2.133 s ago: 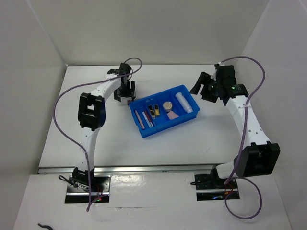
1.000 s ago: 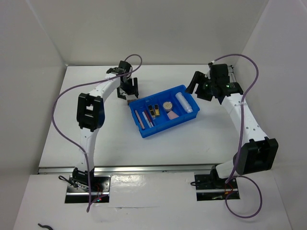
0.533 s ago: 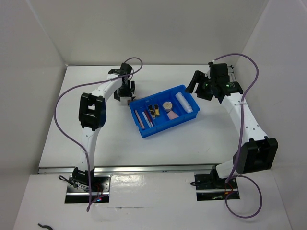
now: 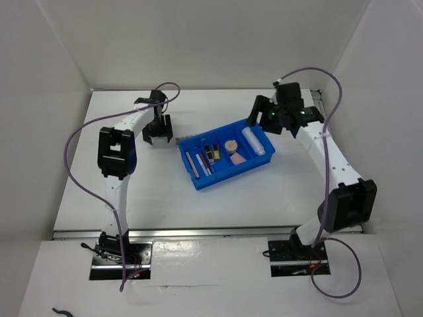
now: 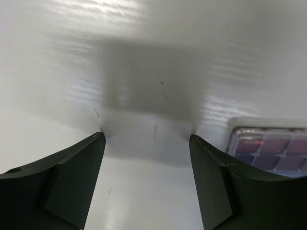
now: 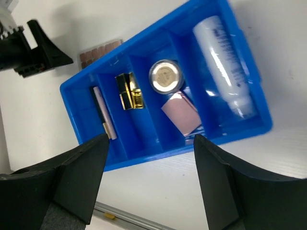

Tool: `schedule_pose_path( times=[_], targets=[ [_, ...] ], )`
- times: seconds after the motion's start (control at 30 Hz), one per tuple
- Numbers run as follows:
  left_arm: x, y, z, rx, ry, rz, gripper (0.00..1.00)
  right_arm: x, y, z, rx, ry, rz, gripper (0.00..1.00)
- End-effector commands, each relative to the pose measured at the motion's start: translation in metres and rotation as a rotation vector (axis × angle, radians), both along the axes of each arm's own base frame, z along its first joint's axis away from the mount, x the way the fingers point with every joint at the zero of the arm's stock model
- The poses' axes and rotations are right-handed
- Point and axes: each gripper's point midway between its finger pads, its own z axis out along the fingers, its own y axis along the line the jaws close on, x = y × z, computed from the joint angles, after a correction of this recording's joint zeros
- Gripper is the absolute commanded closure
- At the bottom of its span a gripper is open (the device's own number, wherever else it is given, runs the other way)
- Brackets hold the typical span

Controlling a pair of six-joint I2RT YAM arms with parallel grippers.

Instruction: Organize the makeup

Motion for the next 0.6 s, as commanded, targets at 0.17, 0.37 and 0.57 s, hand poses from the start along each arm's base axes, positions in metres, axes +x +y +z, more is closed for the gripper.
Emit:
schedule_pose_path(
  times=[0.17,0.37,0.57],
  targets=[
    [-0.028,-0.056,0.049,-0.164,-0.045,-0.155,0.16,0.014,0.068,0.014,-0.076,-0.057,0.148,0.21],
    [-0.053,-0.117,0.061,-0.24,-0.048,-0.273,0.17,0.014,0.062,0.015,-0.094,-0.071,0.123,0.21],
    [-0.057,-0.148,0.064,-0.217,-0.046,-0.339,0.17,0.013,0.057,0.017,-0.107,-0.074,0.108,0.21]
  ],
)
